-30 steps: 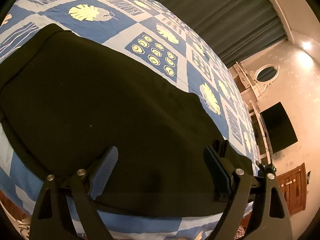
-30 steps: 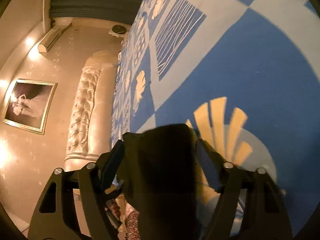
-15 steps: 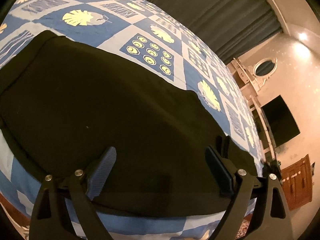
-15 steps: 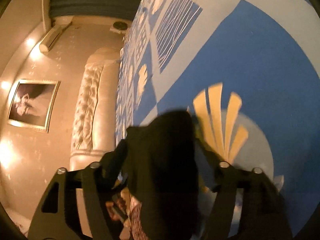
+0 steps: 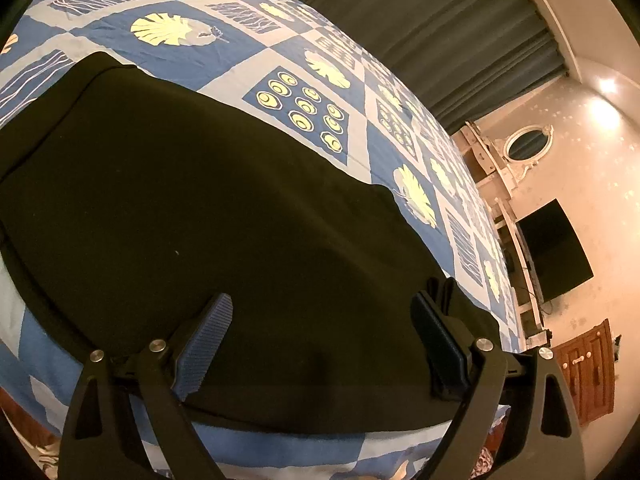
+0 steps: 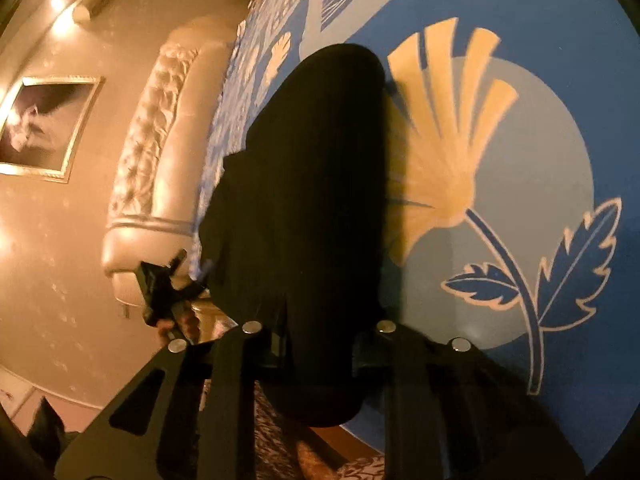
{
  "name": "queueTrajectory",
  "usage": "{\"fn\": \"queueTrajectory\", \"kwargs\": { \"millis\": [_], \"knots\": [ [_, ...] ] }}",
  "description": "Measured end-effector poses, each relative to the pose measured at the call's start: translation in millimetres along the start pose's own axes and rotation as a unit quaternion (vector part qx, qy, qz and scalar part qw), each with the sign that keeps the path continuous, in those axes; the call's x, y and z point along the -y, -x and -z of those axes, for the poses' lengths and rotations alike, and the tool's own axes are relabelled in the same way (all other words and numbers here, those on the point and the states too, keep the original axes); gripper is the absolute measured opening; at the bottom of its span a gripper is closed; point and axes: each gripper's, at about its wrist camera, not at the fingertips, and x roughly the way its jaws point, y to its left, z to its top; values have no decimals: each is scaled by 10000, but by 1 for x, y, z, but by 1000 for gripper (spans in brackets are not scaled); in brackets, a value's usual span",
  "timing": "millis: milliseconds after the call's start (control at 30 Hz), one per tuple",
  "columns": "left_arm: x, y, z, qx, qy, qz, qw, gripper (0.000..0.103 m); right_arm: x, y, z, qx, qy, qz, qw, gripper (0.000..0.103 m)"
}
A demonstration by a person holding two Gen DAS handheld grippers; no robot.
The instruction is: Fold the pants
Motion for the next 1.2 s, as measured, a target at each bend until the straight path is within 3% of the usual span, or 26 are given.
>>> {"fn": "queueTrajectory", "kwargs": {
  "millis": [167, 367, 533, 700, 800, 900, 1000, 1100, 1167, 1200],
  "knots": [
    [-8, 11, -6, -49, 264, 199, 9994, 89, -8, 1, 2, 147, 48, 221, 9996, 18],
    [-30, 40, -18, 122, 520, 108, 9985, 89, -32, 5, -7, 231, 343, 821, 9958, 16],
    [-60, 73, -26, 368, 644, -154, 9971, 89, -36, 20, -14, 299, 407, 1021, 9935, 15],
    [-92, 100, -35, 623, 904, -156, 9938, 89, -22, 45, -17, 472, 297, 1160, 9917, 15],
    [-112, 106, -42, 671, 1090, -142, 9917, 89, -13, 47, -11, 448, 246, 1221, 9912, 25],
    [-128, 102, -49, 570, 1165, -111, 9915, 89, -10, 58, -7, 689, 126, 1344, 9885, 35],
    [-138, 91, -53, 290, 1220, 309, 9916, 89, -13, 79, -6, 1042, 51, 1497, 9832, 49],
    [-148, 77, -53, 115, 1509, 976, 9837, 89, -20, 102, -1, 1467, 13, 1467, 9782, 61],
    [-153, 63, -53, -157, 1766, 1266, 9760, 89, -22, 112, 2, 1691, -70, 1383, 9758, 63],
    [-155, 59, -53, -228, 1794, 1221, 9759, 89, -24, 113, 3, 1724, -83, 1335, 9759, 63]
  ]
}}
